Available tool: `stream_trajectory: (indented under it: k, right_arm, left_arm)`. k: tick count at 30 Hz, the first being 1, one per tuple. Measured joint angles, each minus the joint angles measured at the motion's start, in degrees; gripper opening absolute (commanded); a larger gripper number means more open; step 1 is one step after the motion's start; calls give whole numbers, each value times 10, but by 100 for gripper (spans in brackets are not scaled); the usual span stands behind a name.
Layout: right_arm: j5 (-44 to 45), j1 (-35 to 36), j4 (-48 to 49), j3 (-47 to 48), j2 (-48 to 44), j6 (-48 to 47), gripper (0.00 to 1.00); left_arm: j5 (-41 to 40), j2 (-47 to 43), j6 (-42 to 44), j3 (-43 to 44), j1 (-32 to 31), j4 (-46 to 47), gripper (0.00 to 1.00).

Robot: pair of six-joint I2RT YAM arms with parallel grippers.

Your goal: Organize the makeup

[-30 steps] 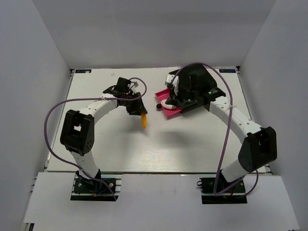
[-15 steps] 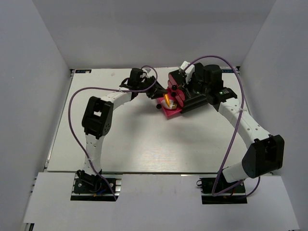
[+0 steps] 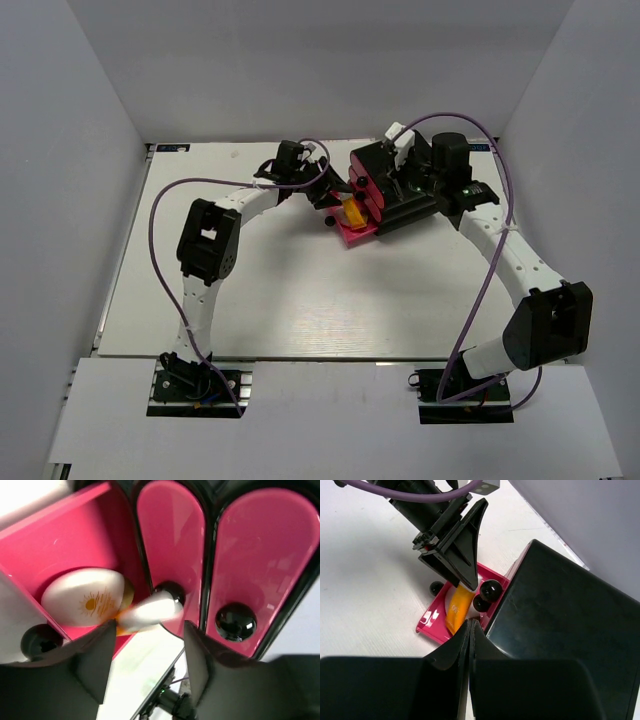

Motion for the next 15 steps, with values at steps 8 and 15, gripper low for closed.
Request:
stream_trajectory:
  k: [8, 15]
  right_arm:
    - [0, -11, 9, 0, 0, 7, 0]
    - [13, -34, 14, 9, 2, 67, 0]
  left_arm:
    - [-8, 8, -2, 24, 1, -31, 77]
    - [-19, -9, 13, 38, 10, -30, 30]
